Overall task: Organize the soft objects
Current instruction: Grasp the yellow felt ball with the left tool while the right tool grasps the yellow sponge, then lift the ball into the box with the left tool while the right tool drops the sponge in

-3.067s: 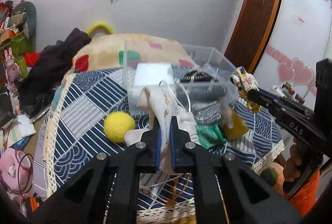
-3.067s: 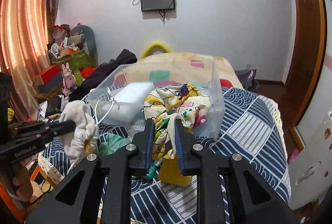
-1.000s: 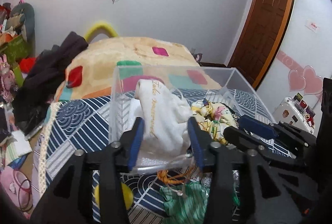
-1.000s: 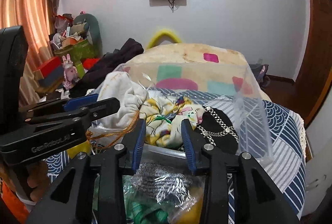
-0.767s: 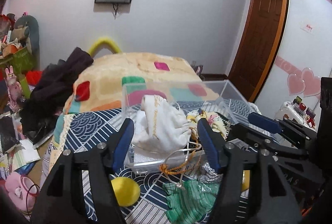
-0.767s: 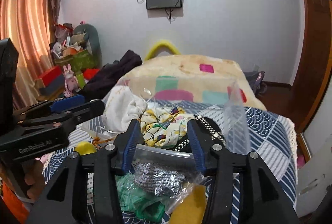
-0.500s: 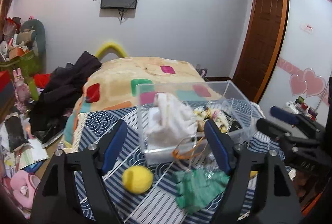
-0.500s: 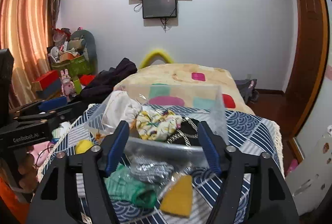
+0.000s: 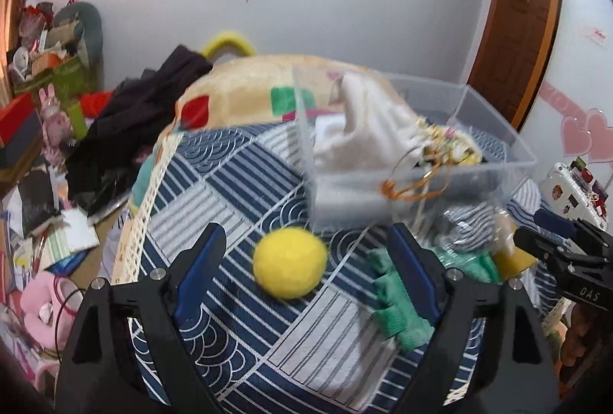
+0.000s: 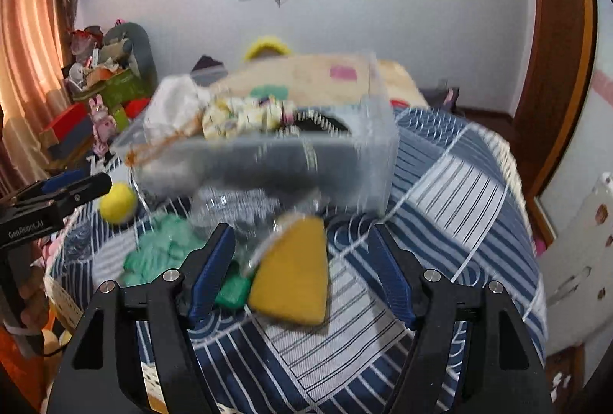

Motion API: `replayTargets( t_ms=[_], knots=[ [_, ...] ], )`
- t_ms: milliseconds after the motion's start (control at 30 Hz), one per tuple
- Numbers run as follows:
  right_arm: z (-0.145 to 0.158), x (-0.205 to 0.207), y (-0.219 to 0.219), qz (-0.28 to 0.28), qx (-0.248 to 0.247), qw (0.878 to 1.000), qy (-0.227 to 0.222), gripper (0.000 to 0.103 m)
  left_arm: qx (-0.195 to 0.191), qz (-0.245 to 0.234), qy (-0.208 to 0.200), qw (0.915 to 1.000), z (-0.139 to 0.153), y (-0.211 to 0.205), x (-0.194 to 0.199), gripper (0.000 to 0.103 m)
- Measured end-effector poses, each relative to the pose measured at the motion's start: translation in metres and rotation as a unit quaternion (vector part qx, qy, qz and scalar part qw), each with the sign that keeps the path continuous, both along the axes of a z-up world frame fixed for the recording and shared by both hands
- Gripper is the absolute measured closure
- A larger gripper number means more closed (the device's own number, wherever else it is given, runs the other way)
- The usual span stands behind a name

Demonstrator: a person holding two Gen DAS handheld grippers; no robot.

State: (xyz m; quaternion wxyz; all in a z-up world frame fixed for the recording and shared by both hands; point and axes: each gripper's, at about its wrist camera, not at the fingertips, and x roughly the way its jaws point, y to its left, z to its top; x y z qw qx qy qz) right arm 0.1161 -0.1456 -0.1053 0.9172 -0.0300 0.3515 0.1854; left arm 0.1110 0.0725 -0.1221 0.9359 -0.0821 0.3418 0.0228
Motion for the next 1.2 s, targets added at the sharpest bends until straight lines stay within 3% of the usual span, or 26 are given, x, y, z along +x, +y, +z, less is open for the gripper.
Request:
replayTargets(
  t_ms=[267, 467, 500, 533, 567, 867, 1200],
  knots=[
    [-0.024, -0.001, 0.005, 0.014, -0.024, 0.999, 0.029, 0.035, -0.015, 0.014, 0.032, 0.9993, -0.027, 0.01, 0.012, 0.019],
    [-0.025, -0.003, -0.003, 0.014, -0.015, 0.999, 0.04, 0.058, -0.028, 0.013, 0.051, 0.9982, -0.038, 0.014, 0.017, 0.039],
    [-0.024, -0.004, -0.006, 0.015, -0.008, 0.999, 0.041, 0.066, -0.033, 0.013, 0.053, 0.998, -0.039, 0.015, 0.017, 0.046],
    [-0.024, -0.004, -0.007, 0.016, -0.001, 0.999, 0.041, 0.066, -0.036, 0.012, 0.054, 0.9978, -0.04, 0.015, 0.018, 0.057],
    [-0.023, -0.005, -0.01, 0.017, 0.004, 0.999, 0.041, 0.066, -0.041, 0.007, 0.052, 0.9978, -0.04, 0.017, 0.017, 0.058],
    [-0.017, -0.009, -0.026, -0.012, 0.008, 1.0, 0.02, 0.068, -0.028, 0.019, 0.024, 0.9991, -0.025, 0.02, 0.004, 0.058],
    [0.01, -0.02, -0.05, -0.041, 0.022, 0.999, -0.022, 0.068, -0.01, 0.011, -0.03, 0.9995, 0.012, 0.012, -0.011, 0.058]
  ],
)
